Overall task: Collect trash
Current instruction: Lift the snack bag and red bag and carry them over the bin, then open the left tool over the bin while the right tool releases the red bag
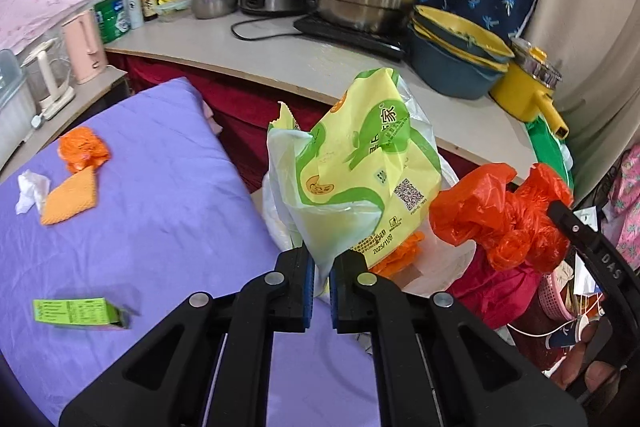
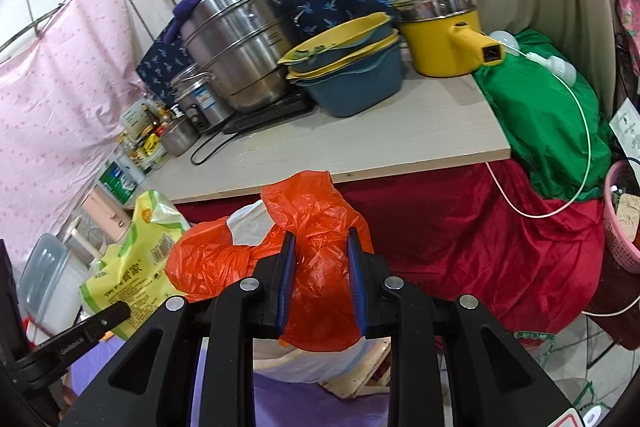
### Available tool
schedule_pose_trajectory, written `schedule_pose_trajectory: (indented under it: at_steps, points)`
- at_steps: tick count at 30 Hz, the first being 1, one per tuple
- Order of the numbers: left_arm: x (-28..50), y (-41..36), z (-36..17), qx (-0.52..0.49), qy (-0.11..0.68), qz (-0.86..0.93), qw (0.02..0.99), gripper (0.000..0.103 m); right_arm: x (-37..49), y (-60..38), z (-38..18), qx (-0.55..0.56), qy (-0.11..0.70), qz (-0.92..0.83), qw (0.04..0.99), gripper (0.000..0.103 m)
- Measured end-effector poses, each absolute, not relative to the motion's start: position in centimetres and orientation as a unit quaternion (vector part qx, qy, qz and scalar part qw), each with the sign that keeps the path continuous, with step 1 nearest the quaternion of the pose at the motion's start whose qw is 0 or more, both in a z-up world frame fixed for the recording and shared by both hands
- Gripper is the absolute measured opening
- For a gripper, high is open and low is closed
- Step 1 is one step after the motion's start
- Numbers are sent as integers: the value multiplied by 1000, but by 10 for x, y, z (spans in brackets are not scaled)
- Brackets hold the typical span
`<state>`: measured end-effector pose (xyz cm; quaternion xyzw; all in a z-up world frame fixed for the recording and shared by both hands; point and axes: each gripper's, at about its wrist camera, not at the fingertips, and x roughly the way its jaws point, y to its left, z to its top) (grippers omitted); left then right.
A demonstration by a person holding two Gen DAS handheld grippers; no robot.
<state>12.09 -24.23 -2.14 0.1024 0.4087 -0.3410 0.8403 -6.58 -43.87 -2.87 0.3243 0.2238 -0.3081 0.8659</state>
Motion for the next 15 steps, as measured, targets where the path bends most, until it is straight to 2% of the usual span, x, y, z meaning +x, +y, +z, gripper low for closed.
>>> schedule_pose_trajectory:
  at_steps: [7,9,11,15]
  points:
    - [130,-272,-50,117,428,-343,828,16,-68,-449,-41,331,232,-318,858,23]
    - [133,-271,-53,121,429,-334,831,23,-66,-448,-43,331,235,-316,857,23]
    - [137,-267,-52,111,429,-329,834,44,-61,-447,-45,331,237,-313,858,23]
    - [146,-251,-46,87,428,-314,843,48,-49,-443,-47,331,243,-303,860,23]
